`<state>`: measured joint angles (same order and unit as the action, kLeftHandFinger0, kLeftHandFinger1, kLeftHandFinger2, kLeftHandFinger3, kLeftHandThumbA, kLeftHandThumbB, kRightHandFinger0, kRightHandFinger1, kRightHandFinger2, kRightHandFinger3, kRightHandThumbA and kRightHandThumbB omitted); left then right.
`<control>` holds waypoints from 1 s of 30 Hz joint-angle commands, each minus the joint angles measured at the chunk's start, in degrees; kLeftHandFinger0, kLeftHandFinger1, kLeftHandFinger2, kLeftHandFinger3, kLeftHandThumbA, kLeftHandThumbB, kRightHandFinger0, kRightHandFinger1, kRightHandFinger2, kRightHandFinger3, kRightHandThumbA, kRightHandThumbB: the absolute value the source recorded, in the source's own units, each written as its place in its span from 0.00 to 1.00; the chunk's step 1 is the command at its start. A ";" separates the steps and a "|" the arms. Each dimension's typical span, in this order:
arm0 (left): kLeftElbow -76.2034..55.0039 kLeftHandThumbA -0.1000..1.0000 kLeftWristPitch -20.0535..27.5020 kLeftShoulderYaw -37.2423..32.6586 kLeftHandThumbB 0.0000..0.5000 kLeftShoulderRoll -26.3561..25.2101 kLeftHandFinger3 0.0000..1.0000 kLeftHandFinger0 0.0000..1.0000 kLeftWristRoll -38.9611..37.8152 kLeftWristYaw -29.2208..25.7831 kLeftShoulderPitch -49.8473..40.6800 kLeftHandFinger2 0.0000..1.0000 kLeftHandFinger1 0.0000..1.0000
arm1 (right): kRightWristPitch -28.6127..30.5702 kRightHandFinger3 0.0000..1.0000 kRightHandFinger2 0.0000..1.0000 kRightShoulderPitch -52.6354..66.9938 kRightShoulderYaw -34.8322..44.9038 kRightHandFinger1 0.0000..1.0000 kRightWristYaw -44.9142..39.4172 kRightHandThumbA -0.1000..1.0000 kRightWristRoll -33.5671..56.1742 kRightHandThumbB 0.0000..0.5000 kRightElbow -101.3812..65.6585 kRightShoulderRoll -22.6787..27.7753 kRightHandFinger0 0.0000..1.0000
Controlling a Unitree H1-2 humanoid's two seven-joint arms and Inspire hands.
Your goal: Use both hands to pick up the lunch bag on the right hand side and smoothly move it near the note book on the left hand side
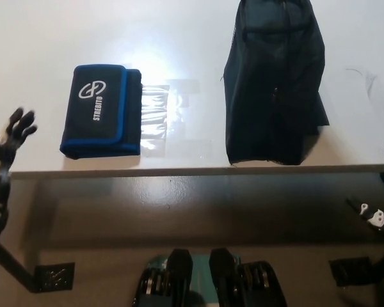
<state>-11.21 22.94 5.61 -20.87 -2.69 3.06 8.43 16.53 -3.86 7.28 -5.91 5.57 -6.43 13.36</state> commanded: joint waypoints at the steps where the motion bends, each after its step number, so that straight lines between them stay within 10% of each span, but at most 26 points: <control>1: -3.26 1.00 -4.34 -0.89 0.74 0.45 1.00 1.00 -0.07 1.14 4.53 1.00 1.00 | -1.29 1.00 1.00 -2.31 0.82 1.00 -0.05 0.99 1.82 0.36 -2.23 1.12 1.00; 8: -1.88 1.00 -8.23 -3.54 0.60 2.71 1.00 1.00 2.94 1.93 12.88 1.00 1.00 | -1.49 1.00 1.00 -4.86 0.55 1.00 -0.11 0.95 4.02 0.35 -1.38 -0.14 1.00; 30: 12.30 1.00 -16.91 -7.98 0.59 9.23 1.00 1.00 9.73 1.38 31.62 1.00 1.00 | -5.39 1.00 1.00 -20.76 1.90 1.00 2.40 0.91 5.18 0.31 3.52 -2.60 1.00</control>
<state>-1.33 8.17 -1.92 -12.22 5.34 4.64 35.50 12.37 -19.92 7.95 -5.18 9.14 -3.85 10.88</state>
